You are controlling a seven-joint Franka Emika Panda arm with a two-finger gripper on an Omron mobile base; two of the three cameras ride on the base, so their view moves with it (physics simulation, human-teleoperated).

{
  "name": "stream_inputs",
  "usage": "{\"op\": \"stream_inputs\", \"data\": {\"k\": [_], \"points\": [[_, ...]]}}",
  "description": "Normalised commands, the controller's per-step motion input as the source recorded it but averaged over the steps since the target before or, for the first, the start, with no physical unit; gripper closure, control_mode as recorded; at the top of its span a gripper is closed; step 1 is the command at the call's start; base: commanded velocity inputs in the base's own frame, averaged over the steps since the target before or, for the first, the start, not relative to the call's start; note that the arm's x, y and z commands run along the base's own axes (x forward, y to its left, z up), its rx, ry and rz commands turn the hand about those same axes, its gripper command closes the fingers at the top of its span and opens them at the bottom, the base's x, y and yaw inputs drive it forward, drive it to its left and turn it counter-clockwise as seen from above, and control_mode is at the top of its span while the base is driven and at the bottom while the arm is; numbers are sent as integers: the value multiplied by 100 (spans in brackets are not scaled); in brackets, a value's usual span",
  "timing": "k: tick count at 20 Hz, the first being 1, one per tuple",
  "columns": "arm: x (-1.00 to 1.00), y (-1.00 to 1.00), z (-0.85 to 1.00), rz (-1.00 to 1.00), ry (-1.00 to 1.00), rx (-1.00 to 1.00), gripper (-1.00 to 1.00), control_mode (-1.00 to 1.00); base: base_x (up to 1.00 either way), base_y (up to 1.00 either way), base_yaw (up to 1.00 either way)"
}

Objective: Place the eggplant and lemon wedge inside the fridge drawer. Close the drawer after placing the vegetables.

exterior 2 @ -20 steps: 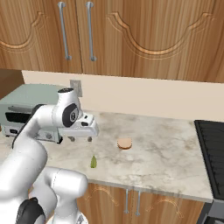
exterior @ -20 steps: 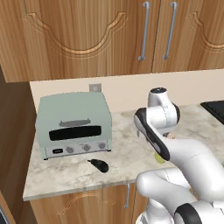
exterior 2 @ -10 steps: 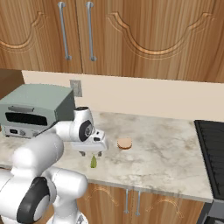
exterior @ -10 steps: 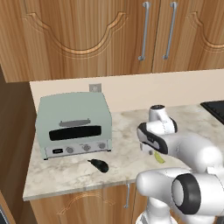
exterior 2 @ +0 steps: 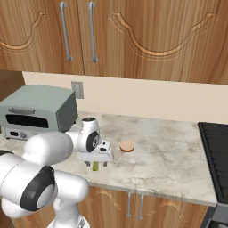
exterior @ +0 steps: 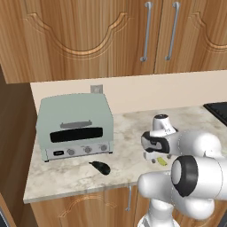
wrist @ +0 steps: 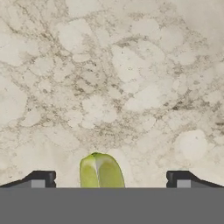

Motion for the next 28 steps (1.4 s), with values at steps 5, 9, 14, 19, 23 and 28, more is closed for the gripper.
{"op": "stream_inputs", "data": {"k": [5, 9, 14, 19, 23, 28], "points": [[-52, 0, -19, 0, -6, 1, -100, -100, 0, 0, 0], [-44, 0, -26, 0, -1, 0, -100, -100, 0, 0, 0], [0, 14, -32, 0, 1, 0, -100, -100, 0, 0, 0], [0, 38, -59, 0, 0, 0, 100, -100, 0, 0, 0], [-1, 16, -44, 0, 0, 0, 100, -100, 0, 0, 0], [13, 25, 5, 13, 5, 0, 100, -100, 0, 0, 0]]}}
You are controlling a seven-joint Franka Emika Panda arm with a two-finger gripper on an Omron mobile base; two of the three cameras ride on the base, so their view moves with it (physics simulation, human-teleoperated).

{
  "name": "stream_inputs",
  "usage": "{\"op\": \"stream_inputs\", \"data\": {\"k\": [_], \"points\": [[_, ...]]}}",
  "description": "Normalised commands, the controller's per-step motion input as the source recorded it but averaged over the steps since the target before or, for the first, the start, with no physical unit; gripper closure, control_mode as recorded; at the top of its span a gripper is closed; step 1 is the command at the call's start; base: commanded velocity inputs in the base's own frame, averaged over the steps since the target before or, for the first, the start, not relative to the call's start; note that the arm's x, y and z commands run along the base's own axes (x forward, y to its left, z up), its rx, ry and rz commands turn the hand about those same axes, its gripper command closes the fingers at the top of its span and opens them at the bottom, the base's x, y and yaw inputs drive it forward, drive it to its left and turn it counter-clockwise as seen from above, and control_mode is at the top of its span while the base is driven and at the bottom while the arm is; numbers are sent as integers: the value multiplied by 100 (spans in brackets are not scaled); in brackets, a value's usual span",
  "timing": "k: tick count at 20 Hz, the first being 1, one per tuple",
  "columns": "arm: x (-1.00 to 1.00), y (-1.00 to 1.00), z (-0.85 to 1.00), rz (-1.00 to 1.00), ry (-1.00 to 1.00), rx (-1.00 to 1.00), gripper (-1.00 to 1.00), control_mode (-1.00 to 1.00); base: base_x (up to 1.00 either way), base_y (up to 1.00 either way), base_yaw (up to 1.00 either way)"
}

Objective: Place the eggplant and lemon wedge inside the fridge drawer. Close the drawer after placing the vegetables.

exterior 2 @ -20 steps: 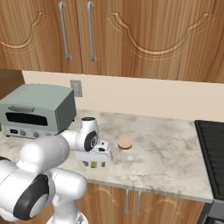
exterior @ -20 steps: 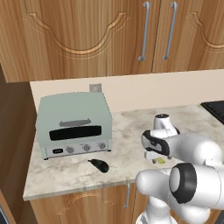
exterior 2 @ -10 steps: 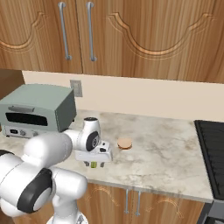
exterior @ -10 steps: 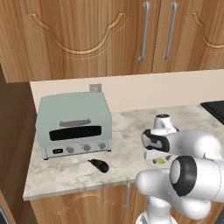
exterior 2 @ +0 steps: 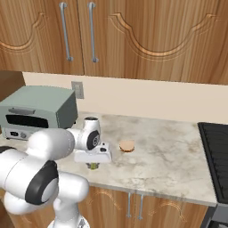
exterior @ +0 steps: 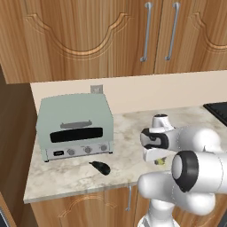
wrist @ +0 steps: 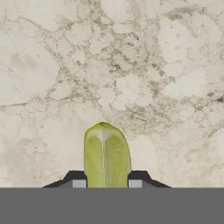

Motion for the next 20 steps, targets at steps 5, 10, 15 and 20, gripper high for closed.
{"op": "stream_inputs", "data": {"k": [5, 10, 15, 20], "points": [[1, 4, 70, 16, -8, 0, 100, -100, 0, 0, 0], [-23, 7, 100, 14, -15, 0, 100, -100, 0, 0, 0], [-54, 0, 98, 9, -26, 0, 100, -100, 0, 0, 0], [-45, 4, 66, 7, -25, 0, 100, -100, 0, 0, 0]]}}
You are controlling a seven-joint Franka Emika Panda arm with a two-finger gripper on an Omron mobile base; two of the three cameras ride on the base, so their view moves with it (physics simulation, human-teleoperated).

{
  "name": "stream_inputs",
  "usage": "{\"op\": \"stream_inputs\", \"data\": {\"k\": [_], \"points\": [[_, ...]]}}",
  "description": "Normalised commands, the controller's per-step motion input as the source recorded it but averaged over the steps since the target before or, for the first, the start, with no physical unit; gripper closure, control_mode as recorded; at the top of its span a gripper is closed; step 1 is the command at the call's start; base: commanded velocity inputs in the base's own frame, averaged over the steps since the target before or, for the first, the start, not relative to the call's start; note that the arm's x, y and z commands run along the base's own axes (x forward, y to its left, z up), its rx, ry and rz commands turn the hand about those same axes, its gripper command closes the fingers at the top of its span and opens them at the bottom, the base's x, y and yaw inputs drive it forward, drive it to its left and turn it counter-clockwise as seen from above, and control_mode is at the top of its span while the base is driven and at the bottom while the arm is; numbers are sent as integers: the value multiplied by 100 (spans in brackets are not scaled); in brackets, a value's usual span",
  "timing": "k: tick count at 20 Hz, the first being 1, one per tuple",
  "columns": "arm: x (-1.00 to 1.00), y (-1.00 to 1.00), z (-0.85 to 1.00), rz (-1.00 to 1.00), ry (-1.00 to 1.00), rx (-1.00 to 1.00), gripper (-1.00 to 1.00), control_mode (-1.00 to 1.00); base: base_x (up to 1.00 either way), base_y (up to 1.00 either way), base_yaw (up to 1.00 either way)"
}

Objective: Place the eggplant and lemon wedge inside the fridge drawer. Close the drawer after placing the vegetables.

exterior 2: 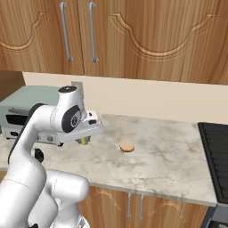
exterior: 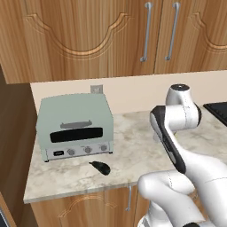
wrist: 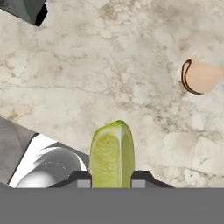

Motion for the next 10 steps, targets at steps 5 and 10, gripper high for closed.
{"op": "stream_inputs", "data": {"k": [5, 10], "points": [[-6, 11, -2, 6, -1, -3, 100, -100, 0, 0, 0], [-1, 0, 0, 0, 2, 0, 100, -100, 0, 0, 0]]}}
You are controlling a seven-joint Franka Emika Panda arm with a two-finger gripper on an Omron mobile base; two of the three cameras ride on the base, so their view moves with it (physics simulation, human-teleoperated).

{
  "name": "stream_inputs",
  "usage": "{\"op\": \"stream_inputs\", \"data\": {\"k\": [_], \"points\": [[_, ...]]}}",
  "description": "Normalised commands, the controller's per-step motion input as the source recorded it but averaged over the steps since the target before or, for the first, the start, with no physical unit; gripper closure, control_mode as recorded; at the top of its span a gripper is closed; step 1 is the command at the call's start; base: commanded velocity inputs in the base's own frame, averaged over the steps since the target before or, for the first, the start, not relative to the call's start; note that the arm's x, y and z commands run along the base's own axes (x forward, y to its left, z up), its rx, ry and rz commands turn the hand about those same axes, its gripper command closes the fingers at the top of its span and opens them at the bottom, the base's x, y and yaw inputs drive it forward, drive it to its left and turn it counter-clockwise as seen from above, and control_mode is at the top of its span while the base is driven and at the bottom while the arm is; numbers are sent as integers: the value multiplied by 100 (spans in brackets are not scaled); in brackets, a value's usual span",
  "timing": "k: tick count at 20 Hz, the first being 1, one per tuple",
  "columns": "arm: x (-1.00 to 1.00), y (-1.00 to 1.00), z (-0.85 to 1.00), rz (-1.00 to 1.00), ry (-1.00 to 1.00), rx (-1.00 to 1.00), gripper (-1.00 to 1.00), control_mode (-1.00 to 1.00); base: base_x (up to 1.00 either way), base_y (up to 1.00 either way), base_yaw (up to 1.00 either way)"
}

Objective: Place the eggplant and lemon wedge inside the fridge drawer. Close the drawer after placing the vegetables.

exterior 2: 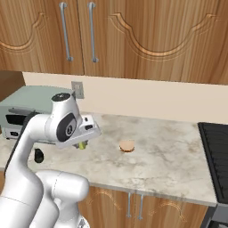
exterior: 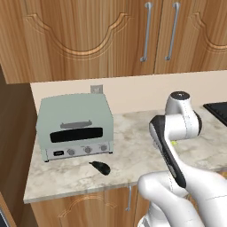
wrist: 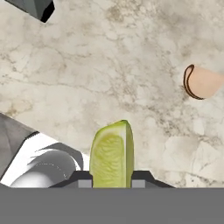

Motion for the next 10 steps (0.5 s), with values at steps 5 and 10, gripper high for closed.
{"op": "stream_inputs", "data": {"k": [5, 10], "points": [[0, 0, 0, 0, 0, 0, 100, 100, -89, -1, 17], [0, 0, 0, 0, 0, 0, 100, 100, -88, 0, 42]]}}
